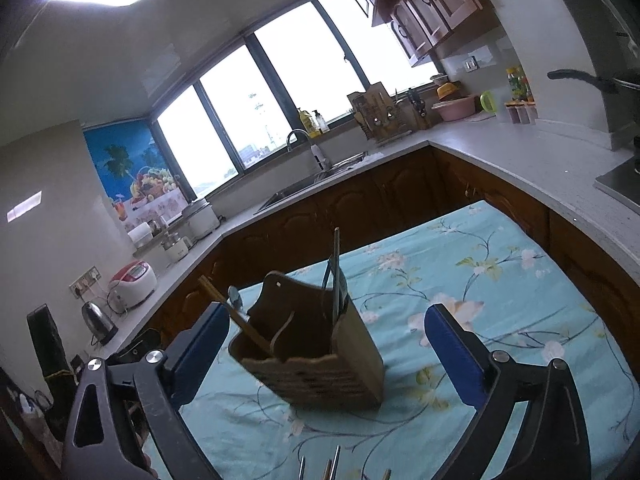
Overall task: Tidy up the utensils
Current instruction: 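Move both tools back over the remaining utensils, then close the left tool on a steel chopstick while the right tool grasps a wooden chopstick, then carry the steel chopstick with the left tool while the right tool carries its chopstick over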
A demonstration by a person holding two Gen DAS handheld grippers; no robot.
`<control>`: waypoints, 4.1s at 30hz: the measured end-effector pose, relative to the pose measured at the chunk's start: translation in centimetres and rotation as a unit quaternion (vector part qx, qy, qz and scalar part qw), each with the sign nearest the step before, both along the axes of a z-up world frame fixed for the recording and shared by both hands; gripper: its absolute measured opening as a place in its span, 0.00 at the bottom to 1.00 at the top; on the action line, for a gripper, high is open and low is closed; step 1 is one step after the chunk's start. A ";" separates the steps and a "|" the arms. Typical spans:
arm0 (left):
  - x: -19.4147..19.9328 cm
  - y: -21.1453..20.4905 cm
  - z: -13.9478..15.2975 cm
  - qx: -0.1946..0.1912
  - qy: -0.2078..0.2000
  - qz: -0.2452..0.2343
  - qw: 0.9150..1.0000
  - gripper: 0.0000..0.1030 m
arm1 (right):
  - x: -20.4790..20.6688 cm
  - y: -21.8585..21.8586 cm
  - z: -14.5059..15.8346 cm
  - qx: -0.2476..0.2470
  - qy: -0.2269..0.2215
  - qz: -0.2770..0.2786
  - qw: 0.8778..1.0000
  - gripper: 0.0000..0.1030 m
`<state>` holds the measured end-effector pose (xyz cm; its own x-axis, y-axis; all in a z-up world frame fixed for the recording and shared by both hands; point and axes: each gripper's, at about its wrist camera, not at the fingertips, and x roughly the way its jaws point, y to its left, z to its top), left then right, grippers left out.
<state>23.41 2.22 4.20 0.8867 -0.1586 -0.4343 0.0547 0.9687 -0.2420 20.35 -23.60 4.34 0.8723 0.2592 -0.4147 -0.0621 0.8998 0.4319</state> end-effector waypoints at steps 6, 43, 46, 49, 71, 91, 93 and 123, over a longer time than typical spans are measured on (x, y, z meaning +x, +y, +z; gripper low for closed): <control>-2.2 0.2 -0.3 0.005 0.023 -0.004 1.000 0.87 | -1.8 0.3 -0.3 0.001 0.014 0.001 1.000 0.97; -6.1 -1.7 -3.4 0.037 0.148 -0.040 0.987 0.87 | -7.3 1.6 -7.0 -0.046 0.125 -0.002 0.991 0.97; -5.4 -2.2 -3.9 0.043 0.162 -0.044 0.985 0.87 | -6.9 1.7 -7.6 -0.048 0.138 0.001 0.989 0.96; -4.6 -2.7 -4.4 0.049 0.174 -0.053 0.982 0.87 | -6.5 1.8 -8.2 -0.060 0.152 -0.002 0.987 0.91; 2.6 -8.3 -9.2 0.092 0.239 -0.113 0.960 0.70 | -2.4 2.5 -13.1 -0.081 0.244 0.024 0.966 0.43; 3.8 -6.3 -11.2 0.058 0.278 -0.163 0.945 0.17 | -1.1 4.9 -14.5 -0.128 0.264 0.054 0.954 0.28; 3.8 -6.2 -10.9 0.054 0.280 -0.159 0.945 0.20 | -0.7 5.0 -14.5 -0.131 0.267 0.059 0.953 0.28; -1.2 -5.1 -4.0 0.063 0.208 -0.162 0.963 0.02 | -2.3 4.3 -9.6 -0.075 0.225 0.079 0.968 0.04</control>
<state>22.18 -2.87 0.22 0.5449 -0.3203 -0.7749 0.2834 0.9401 -0.1893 18.10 -19.30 -5.27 0.5493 0.2816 -0.7868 -0.0399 0.9493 0.3119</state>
